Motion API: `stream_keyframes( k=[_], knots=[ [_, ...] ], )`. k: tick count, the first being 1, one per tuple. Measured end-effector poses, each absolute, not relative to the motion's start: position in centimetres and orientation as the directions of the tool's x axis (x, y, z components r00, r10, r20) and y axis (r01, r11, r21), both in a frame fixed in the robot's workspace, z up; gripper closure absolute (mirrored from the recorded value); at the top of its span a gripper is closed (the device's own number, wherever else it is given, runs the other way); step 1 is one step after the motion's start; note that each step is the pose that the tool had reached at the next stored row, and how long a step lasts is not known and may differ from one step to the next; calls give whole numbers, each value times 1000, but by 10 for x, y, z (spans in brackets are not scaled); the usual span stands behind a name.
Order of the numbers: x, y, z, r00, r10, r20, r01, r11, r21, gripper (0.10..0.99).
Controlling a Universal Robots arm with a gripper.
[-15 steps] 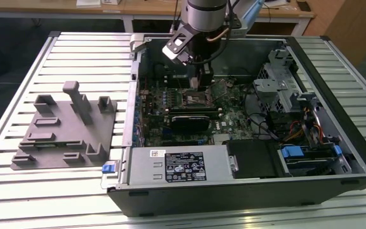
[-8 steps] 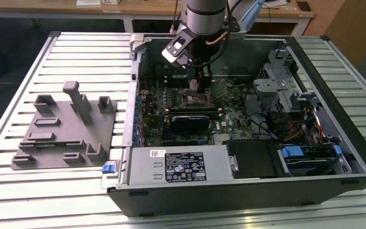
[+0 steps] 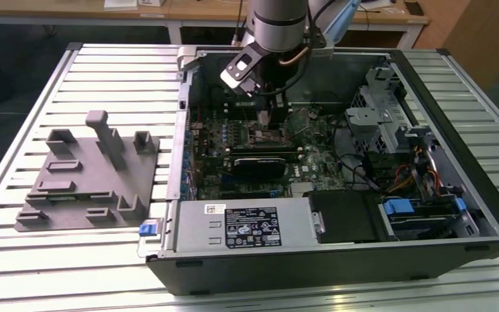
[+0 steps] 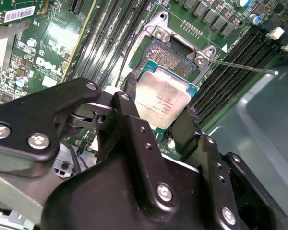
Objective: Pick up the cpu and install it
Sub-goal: 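Place the cpu into insertion slot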
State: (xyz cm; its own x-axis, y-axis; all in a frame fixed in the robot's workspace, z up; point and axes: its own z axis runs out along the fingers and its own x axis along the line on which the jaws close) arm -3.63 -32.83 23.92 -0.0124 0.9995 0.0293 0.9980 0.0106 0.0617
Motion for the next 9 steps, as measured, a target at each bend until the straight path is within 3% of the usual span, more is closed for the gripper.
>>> stream_keyframes(
  k=[9],
  knots=[
    [-37,-328,227,-12,999,29,998,10,62,545]
  ],
)
